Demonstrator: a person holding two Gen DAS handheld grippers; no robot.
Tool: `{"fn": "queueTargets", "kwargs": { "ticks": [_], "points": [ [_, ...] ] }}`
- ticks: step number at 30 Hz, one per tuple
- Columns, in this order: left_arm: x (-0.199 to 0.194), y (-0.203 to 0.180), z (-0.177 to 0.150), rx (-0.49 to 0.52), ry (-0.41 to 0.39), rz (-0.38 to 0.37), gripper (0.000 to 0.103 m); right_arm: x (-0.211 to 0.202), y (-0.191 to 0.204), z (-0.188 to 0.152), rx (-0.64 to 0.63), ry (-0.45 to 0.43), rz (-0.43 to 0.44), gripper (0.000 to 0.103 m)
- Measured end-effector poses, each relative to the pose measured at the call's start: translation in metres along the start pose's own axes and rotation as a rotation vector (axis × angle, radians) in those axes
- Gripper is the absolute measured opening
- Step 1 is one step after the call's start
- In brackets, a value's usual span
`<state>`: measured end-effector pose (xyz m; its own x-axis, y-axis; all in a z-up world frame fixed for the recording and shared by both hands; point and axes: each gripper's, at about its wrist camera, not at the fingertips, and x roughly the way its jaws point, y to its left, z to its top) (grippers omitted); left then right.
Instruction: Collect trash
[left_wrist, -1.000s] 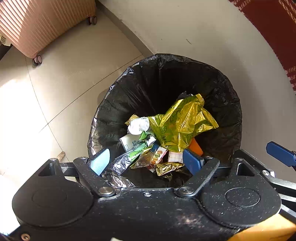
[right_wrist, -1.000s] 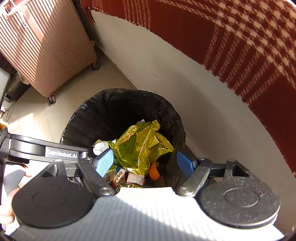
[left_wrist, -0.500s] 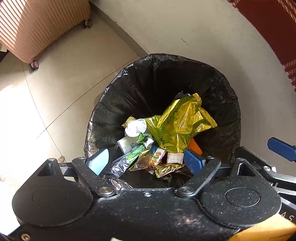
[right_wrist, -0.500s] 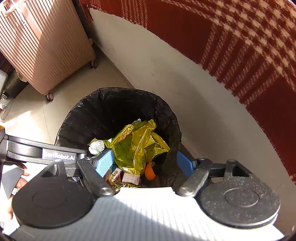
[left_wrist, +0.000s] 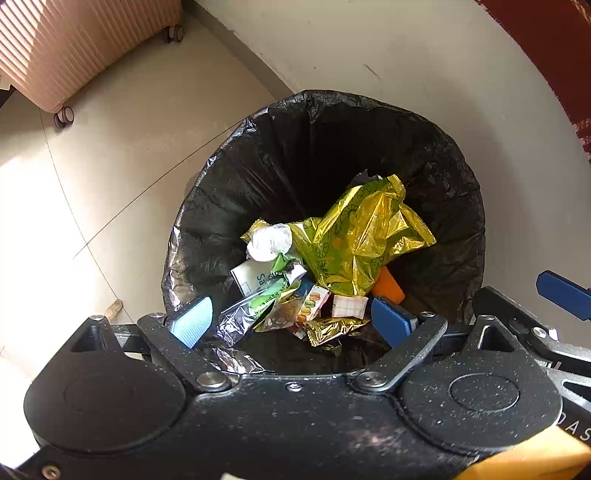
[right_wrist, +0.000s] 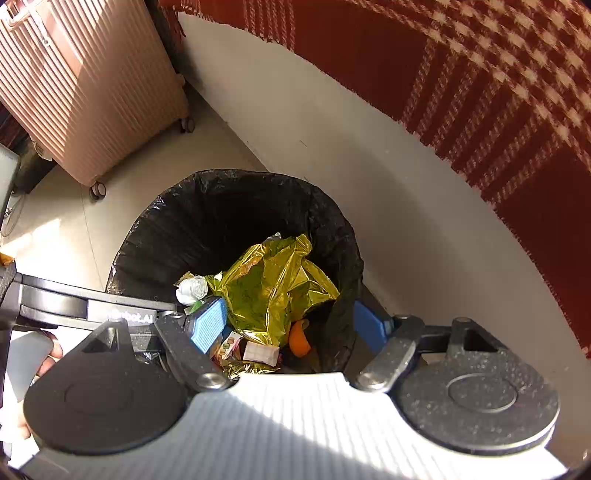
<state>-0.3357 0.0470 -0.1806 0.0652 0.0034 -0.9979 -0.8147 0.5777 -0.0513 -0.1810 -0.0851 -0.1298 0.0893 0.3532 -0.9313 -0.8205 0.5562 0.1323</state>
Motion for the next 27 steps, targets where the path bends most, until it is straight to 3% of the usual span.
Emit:
{"fn": "queueTargets", "kwargs": {
  "ticks": [6, 27],
  "points": [
    [0.001, -0.006, -0.002, 0.039, 0.013, -0.009, 0.088, 0.001, -0.001, -0.001, -0.002, -0.001, -0.001, 0.084],
    [0.008, -0.017, -0.004, 0.077, 0.026, 0.032, 0.091, 0.000, -0.006, -0.002, 0.002, -0.005, -0.001, 0.084]
  ]
}}
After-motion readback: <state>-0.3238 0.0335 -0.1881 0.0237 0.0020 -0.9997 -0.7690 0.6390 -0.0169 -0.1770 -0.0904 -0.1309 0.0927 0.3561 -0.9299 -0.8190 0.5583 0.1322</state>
